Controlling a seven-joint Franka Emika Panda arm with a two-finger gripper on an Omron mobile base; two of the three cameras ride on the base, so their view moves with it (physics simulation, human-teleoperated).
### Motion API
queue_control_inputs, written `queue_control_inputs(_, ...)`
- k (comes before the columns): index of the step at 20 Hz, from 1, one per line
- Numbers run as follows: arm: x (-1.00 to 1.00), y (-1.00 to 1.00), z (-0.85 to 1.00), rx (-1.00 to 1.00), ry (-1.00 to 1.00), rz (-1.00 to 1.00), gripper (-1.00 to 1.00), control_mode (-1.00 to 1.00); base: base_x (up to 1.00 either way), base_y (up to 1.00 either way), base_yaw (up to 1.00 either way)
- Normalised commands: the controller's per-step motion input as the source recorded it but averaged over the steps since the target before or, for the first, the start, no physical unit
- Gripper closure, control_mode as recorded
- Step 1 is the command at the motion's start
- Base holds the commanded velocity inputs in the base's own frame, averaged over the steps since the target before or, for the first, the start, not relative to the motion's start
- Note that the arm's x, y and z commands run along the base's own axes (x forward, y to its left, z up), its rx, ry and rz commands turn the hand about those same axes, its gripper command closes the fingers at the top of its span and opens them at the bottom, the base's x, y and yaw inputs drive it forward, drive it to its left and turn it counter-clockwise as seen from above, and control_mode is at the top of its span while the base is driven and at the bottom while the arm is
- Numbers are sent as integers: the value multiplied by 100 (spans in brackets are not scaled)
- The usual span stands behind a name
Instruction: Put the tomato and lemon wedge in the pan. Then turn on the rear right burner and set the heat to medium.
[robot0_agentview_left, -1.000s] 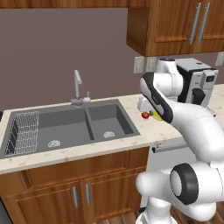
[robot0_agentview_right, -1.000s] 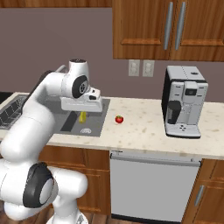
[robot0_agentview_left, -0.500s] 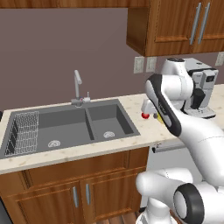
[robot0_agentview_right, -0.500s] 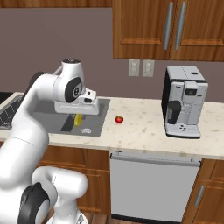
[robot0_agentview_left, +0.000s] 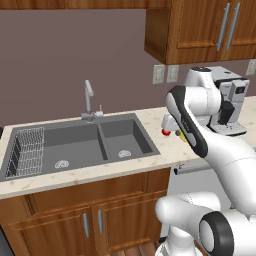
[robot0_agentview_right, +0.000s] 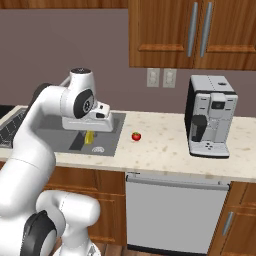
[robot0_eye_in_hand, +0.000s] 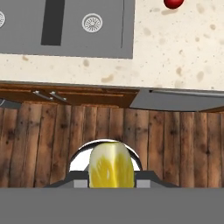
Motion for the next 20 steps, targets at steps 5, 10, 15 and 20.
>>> queue_control_inputs(5, 0, 0, 0, 0, 0, 0, 100, 100, -3, 2, 0)
queue_control_inputs(10, 0, 0, 0, 0, 0, 0, 100, 100, -33, 70, 11)
queue_control_inputs(15, 0, 0, 0, 0, 0, 0, 100, 100, -8, 100, 14)
queue_control_inputs(20, 0, 0, 0, 0, 0, 0, 100, 100, 0, 98, 9)
